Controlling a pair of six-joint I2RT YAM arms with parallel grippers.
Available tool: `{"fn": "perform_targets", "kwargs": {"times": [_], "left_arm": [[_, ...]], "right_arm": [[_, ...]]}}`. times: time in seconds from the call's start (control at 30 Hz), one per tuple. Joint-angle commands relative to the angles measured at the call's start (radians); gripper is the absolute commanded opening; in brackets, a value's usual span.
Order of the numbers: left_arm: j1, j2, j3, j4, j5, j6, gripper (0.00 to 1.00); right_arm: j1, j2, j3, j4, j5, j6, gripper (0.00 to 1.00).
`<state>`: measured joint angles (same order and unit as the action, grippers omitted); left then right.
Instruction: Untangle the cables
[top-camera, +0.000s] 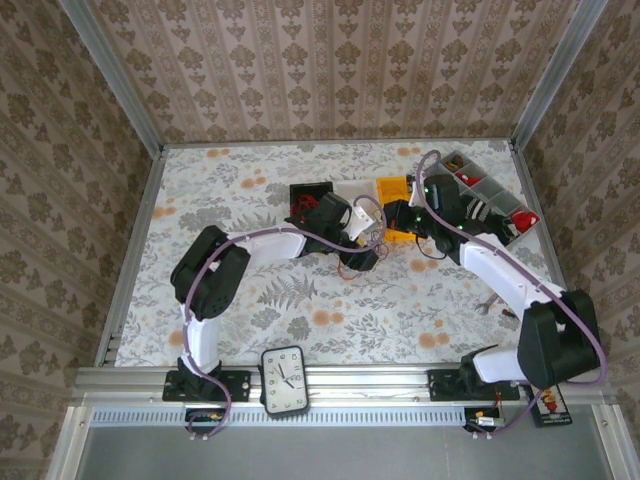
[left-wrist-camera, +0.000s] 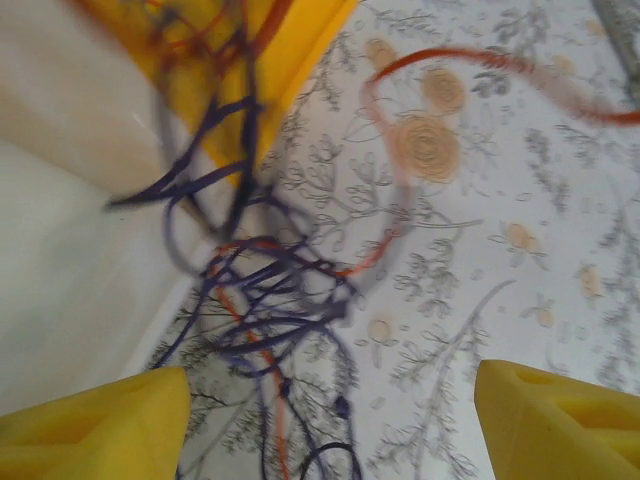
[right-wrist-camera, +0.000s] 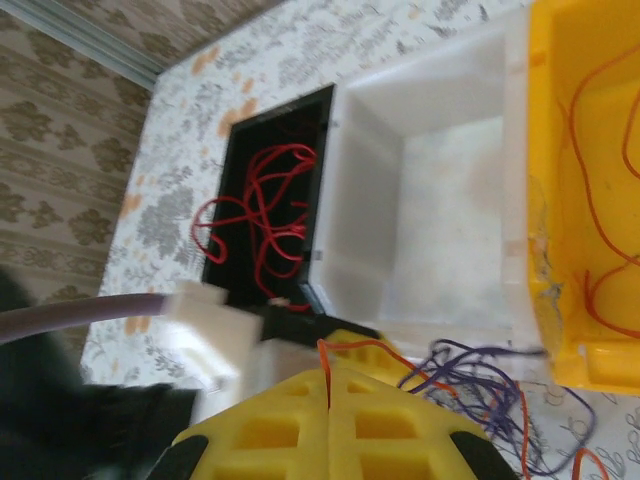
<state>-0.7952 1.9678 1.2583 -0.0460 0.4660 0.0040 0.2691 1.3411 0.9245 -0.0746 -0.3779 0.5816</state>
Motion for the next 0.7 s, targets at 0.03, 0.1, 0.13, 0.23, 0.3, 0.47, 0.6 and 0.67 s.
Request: {"fn": "perform_targets", "kwargs": {"times": [0.03, 0.1, 0.13, 0.23, 0.3, 0.47, 0.6, 0.67], "left_arm": [[-0.004, 0.04, 0.02, 0.095, -0.067, -0.031, 0.75], [-0.005, 0.05, 0.022, 0.127, -0.072, -0.047, 0.75], [-0.005, 0.056, 0.027, 0.134, -0.067, -0.054, 0.75], [-0.008, 0.067, 0.061, 0.128, -0.04, -0.055, 0.75], [-0.01, 0.066, 0.076, 0.119, -0.032, -0.05, 0.75], [-0.01, 0.055, 0.091, 0.133, 0.025, -0.062, 0.76], [-0.023, 0.071, 0.114, 0.143, 0.068, -0.087, 0.75], [-0.033, 0.083, 0.125, 0.146, 0.078, -0.097, 0.72]], "right_arm": [[-0.018, -0.054, -0.027, 0.023, -0.047, 0.033, 0.0], [-0.019, -0.073, -0.038, 0.02, -0.053, 0.032, 0.0], [-0.019, -0.082, -0.048, 0.019, -0.056, 0.033, 0.0], [-0.021, -0.107, -0.076, 0.015, -0.056, 0.039, 0.0], [-0.02, -0.121, -0.099, 0.018, -0.053, 0.046, 0.0], [-0.02, -0.147, -0.134, 0.021, -0.052, 0.058, 0.0], [-0.021, -0.157, -0.144, 0.029, -0.061, 0.073, 0.0], [-0.022, -0.161, -0.15, 0.042, -0.065, 0.084, 0.0]]}}
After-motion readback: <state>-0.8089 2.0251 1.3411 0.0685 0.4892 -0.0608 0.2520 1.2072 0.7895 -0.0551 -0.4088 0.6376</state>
